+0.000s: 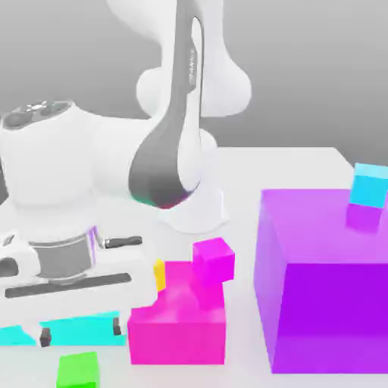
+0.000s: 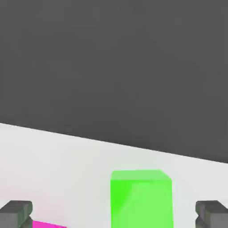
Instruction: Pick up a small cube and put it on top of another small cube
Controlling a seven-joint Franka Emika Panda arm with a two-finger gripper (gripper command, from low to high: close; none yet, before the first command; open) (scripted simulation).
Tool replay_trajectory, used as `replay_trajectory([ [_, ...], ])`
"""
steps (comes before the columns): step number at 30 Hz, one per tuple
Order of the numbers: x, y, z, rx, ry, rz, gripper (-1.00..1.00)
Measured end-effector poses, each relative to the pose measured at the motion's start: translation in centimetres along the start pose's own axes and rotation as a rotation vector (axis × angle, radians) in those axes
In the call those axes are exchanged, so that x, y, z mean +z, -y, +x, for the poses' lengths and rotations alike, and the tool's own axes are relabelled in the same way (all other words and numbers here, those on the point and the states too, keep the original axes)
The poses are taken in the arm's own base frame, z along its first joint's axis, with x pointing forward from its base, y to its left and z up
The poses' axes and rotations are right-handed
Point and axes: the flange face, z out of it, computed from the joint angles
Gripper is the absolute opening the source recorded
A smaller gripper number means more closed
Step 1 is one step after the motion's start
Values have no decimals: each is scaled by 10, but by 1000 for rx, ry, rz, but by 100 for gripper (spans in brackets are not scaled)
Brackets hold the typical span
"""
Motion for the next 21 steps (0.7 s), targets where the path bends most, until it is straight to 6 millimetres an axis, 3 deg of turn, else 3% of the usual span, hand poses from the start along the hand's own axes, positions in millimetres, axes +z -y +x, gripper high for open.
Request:
replay_trajectory([
  [4, 59, -6, 0, -5, 7, -16, 0],
  [5, 67, -6, -1, -5, 8, -16, -100],
  [11, 71, -7, -1, -5, 10, -16, -100],
  [13, 55, -6, 0, -6, 8, -17, -100],
  [17, -1, -8, 8, -9, -12, -8, -100],
  [21, -41, 9, -7, -79, -11, 45, -100],
])
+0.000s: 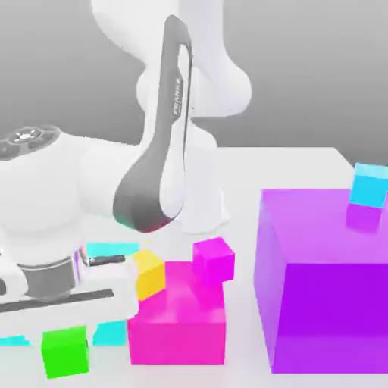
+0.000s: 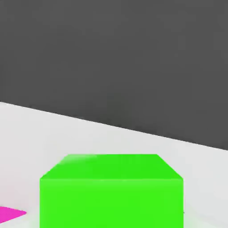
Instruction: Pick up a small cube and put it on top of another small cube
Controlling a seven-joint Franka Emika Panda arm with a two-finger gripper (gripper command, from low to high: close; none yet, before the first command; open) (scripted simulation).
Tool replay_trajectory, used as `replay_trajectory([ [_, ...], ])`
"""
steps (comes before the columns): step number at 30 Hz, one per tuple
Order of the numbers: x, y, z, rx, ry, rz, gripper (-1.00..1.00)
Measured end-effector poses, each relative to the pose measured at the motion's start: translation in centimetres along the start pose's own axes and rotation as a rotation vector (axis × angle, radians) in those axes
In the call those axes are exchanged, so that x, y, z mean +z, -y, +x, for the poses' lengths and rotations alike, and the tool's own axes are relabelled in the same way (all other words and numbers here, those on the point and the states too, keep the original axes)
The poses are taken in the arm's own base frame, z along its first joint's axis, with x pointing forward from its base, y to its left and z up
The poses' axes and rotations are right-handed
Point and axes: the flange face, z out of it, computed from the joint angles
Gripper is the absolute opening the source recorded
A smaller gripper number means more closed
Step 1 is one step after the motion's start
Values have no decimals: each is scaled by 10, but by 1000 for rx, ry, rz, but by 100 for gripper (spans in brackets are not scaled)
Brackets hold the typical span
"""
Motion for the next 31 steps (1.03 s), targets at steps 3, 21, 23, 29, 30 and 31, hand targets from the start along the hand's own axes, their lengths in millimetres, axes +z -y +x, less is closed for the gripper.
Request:
replay_trajectory([
  [3, -27, 18, -18, -69, 3, 36, -100],
  [21, -123, 86, -204, -566, -2, -28, -100],
  [23, -105, 88, -224, -601, 31, -43, -100],
  [29, -42, 85, -233, -613, 42, -50, 100],
  [30, -42, 85, -233, -613, 42, -50, 100],
  [31, -42, 85, -233, -613, 42, -50, 100],
])
